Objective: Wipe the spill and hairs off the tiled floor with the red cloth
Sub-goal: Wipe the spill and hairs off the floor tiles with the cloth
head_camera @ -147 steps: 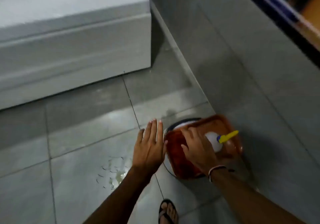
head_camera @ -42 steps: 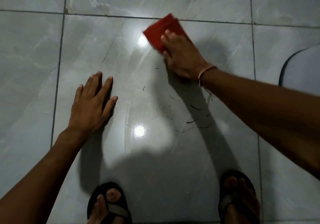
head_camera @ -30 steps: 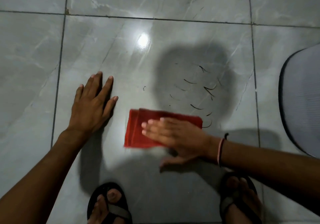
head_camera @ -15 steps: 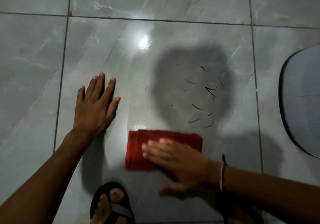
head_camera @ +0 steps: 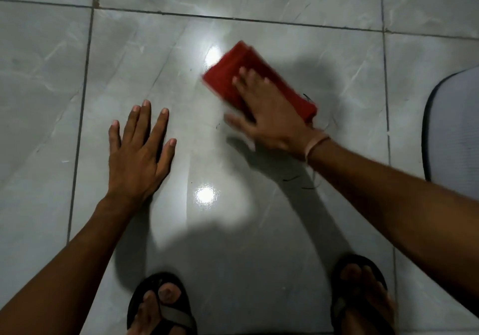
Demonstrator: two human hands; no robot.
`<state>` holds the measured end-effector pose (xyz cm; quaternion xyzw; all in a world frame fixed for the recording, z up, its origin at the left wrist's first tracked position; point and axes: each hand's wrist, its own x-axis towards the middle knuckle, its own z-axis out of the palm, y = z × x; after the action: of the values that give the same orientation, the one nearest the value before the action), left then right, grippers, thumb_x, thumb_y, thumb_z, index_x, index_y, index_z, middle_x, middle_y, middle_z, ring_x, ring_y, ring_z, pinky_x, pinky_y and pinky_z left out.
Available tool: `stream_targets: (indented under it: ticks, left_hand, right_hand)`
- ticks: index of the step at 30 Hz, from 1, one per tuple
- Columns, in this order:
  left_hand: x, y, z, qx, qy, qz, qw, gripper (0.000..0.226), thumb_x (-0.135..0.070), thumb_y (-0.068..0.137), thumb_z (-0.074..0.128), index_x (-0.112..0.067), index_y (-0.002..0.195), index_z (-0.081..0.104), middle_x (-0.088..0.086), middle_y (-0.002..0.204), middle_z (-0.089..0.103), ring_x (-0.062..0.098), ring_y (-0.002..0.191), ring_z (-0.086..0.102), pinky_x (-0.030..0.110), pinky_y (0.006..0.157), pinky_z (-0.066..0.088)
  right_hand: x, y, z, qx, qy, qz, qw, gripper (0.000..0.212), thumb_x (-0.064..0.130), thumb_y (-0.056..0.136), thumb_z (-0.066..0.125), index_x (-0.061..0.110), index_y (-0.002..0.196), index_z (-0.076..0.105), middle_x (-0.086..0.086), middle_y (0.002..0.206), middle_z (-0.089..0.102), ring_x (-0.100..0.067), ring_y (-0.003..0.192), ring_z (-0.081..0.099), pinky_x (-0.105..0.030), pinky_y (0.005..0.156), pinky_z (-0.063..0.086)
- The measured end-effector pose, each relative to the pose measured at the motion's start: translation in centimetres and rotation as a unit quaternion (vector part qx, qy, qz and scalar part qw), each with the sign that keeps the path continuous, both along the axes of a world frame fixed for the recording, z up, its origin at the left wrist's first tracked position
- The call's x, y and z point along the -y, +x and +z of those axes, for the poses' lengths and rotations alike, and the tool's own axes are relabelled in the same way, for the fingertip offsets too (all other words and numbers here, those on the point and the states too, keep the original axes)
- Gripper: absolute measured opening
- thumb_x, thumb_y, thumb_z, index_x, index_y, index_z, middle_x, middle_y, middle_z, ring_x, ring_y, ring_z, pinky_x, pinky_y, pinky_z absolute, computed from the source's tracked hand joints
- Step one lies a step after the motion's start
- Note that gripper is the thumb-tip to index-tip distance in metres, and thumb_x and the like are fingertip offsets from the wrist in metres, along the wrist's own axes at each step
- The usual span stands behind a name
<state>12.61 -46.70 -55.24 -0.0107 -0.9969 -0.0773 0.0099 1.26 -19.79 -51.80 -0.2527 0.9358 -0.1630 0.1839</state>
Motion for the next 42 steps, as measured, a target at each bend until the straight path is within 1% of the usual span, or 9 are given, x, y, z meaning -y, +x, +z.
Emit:
stream_targets:
  ticks: [4, 7, 10, 15, 20, 25, 32, 37, 42]
  left_hand:
    - [0.2, -0.2, -0.3, -0.018, -0.006, -0.011, 1.0, 0.063, -0.043, 0.107, 0.036, -0.018, 0.165, 0.03, 0.014, 0.174, 0.021, 0.031, 0.161, 0.021, 0.061, 0.124, 0.019]
    - [0.3, 0.0, -0.6, -0.032, -0.008, -0.01, 0.999, 0.063, -0.043, 0.107, 0.036, -0.017, 0.164, 0.032, 0.014, 0.173, 0.023, 0.031, 0.16, 0.022, 0.06, 0.124, 0.02]
    - [0.3, -0.3, -0.7, -0.048, -0.009, -0.012, 0.999, 0.061, -0.042, 0.108, 0.037, -0.017, 0.163, 0.033, 0.014, 0.173, 0.025, 0.031, 0.16, 0.024, 0.058, 0.123, 0.021]
    - [0.3, -0.1, -0.8, -0.048, -0.015, -0.013, 0.999, 0.062, -0.045, 0.108, 0.035, -0.017, 0.163, 0.034, 0.014, 0.172, 0.027, 0.031, 0.16, 0.025, 0.058, 0.123, 0.021]
    - [0.4, -0.2, -0.5, -0.056, -0.026, -0.017, 0.998, 0.059, -0.042, 0.109, 0.039, -0.017, 0.162, 0.037, 0.014, 0.171, 0.029, 0.031, 0.158, 0.03, 0.057, 0.121, 0.026]
    - [0.6, -0.1, -0.8, -0.061, -0.024, -0.02, 0.998, 0.06, -0.044, 0.109, 0.037, -0.018, 0.163, 0.034, 0.012, 0.173, 0.026, 0.029, 0.159, 0.027, 0.057, 0.121, 0.025]
    - [0.5, -0.2, -0.7, -0.05, -0.021, -0.017, 0.998, 0.061, -0.045, 0.108, 0.036, -0.018, 0.163, 0.034, 0.013, 0.172, 0.028, 0.031, 0.159, 0.028, 0.056, 0.122, 0.024]
    - [0.3, 0.1, -0.5, -0.046, -0.03, -0.009, 0.998, 0.06, -0.042, 0.109, 0.038, -0.017, 0.163, 0.035, 0.014, 0.172, 0.028, 0.032, 0.158, 0.028, 0.056, 0.122, 0.023]
    - [0.6, -0.1, -0.4, -0.043, -0.037, -0.018, 0.998, 0.06, -0.042, 0.109, 0.038, -0.017, 0.163, 0.034, 0.014, 0.172, 0.027, 0.032, 0.158, 0.029, 0.056, 0.121, 0.025]
  right_hand:
    - [-1.0, 14.3, 0.3, -0.016, -0.04, 0.218, 0.975, 0.082, 0.058, 0.096, 0.053, 0.006, 0.156, 0.033, -0.016, 0.165, 0.028, -0.031, 0.155, 0.024, -0.049, 0.127, 0.024]
    - [-2.3, 15.7, -0.1, 0.001, -0.03, 0.332, 0.943, 0.082, 0.064, 0.095, 0.05, 0.014, 0.158, 0.032, -0.008, 0.166, 0.03, -0.023, 0.155, 0.025, -0.044, 0.126, 0.027]
    - [-1.8, 7.8, -0.4, -0.052, -0.005, 0.226, 0.973, 0.081, 0.057, 0.095, 0.059, 0.01, 0.155, 0.035, -0.012, 0.164, 0.031, -0.028, 0.154, 0.028, -0.046, 0.126, 0.026]
    - [1.0, -4.7, 0.5, 0.002, 0.022, -0.012, 1.0, 0.082, 0.063, 0.102, 0.032, 0.012, 0.162, 0.01, -0.011, 0.171, 0.003, -0.025, 0.159, 0.002, -0.046, 0.13, 0.004]
    - [0.9, 7.4, 0.7, -0.053, -0.03, 0.144, 0.988, 0.083, 0.057, 0.094, 0.059, 0.002, 0.154, 0.037, -0.02, 0.163, 0.03, -0.035, 0.153, 0.028, -0.05, 0.125, 0.026]
    - [-1.4, 14.3, 0.1, -0.011, -0.035, 0.371, 0.928, 0.078, 0.06, 0.096, 0.053, 0.01, 0.155, 0.038, -0.012, 0.164, 0.034, -0.027, 0.152, 0.031, -0.042, 0.124, 0.027]
    - [-1.0, -3.4, 0.0, -0.025, 0.049, 0.038, 0.998, 0.081, 0.064, 0.102, 0.033, 0.016, 0.162, 0.008, -0.007, 0.172, 0.001, -0.021, 0.159, 0.001, -0.041, 0.13, 0.0]
    - [-0.4, -2.0, 0.0, 0.024, -0.002, 0.006, 1.0, 0.082, 0.062, 0.102, 0.035, 0.014, 0.162, 0.008, -0.009, 0.172, -0.002, -0.022, 0.159, -0.004, -0.042, 0.129, -0.003]
    - [-3.3, 12.4, 0.6, 0.011, -0.032, 0.125, 0.992, 0.091, 0.06, 0.095, 0.054, 0.007, 0.16, 0.02, -0.016, 0.169, 0.011, -0.029, 0.158, 0.007, -0.047, 0.13, 0.009]
